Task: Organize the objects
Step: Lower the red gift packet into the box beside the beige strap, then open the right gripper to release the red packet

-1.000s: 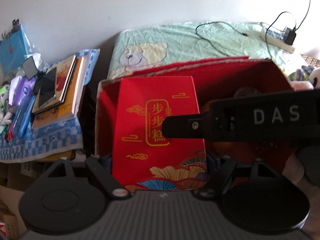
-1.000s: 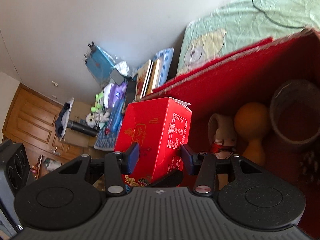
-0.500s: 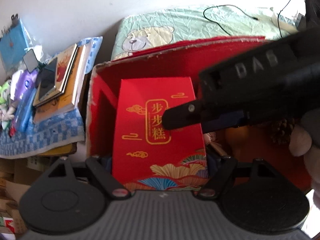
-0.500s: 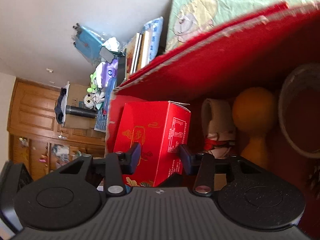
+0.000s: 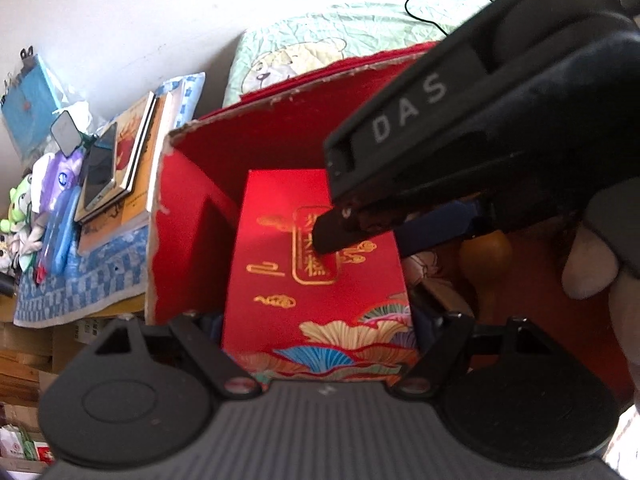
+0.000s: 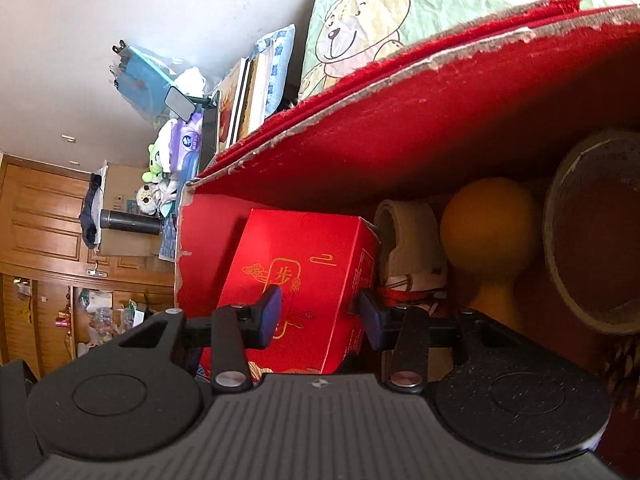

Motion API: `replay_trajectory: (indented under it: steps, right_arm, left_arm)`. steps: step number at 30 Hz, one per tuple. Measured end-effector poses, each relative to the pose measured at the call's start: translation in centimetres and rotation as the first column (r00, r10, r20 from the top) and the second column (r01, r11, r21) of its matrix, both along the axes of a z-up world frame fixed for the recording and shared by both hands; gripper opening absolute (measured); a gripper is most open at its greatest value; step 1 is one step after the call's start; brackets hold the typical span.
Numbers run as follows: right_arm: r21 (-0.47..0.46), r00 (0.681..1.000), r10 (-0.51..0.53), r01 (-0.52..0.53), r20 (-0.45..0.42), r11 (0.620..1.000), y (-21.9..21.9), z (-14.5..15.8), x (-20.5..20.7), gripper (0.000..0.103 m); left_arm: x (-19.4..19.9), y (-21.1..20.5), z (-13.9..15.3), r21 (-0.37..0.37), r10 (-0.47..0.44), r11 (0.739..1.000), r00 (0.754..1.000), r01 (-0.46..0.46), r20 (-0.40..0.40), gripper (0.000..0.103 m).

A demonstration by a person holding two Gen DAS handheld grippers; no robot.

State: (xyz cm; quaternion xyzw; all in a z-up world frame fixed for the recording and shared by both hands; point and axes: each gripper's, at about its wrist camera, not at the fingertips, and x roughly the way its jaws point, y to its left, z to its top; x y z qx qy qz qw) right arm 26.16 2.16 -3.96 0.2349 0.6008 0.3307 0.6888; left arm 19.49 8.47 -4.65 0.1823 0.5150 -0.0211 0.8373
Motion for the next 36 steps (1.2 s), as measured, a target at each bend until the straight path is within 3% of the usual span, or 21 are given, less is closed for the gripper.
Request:
replay_trajectory:
  steps: [12,29,33,36]
  right_arm:
    - [-0.054,0.996,0.005,0.000,0.089,0.999,0.5,0.6,-0.3,0.044]
    - [-0.046,0.990,-0.049,0.055,0.134,0.997,0.3,1.0,-0.6,0.039]
    - [-0.043,0.984,-0.092,0.100,0.149,0.994,-0.1,1.1,-0.7,0.040]
    - [-0.038,0.980,-0.114,0.122,0.164,0.992,-0.2,1.2,-0.8,0.040]
  left_arm:
    - [0.3,-0.1,-0.4,-0.005,0.011,1.000,1.000,-0.011,-0.008,0.086]
    - [0.5,0.0,-0.5,-0.008,0.016,1.000,1.000,-0.016,-0.010,0.087]
    - [0.5,0.5,0.2,-0.047,0.037,0.998,0.999,-0.038,-0.025,0.088]
    - [0.0,0.8,1.4,-0.048,0.029,0.998,1.000,-0.028,0.012,0.088]
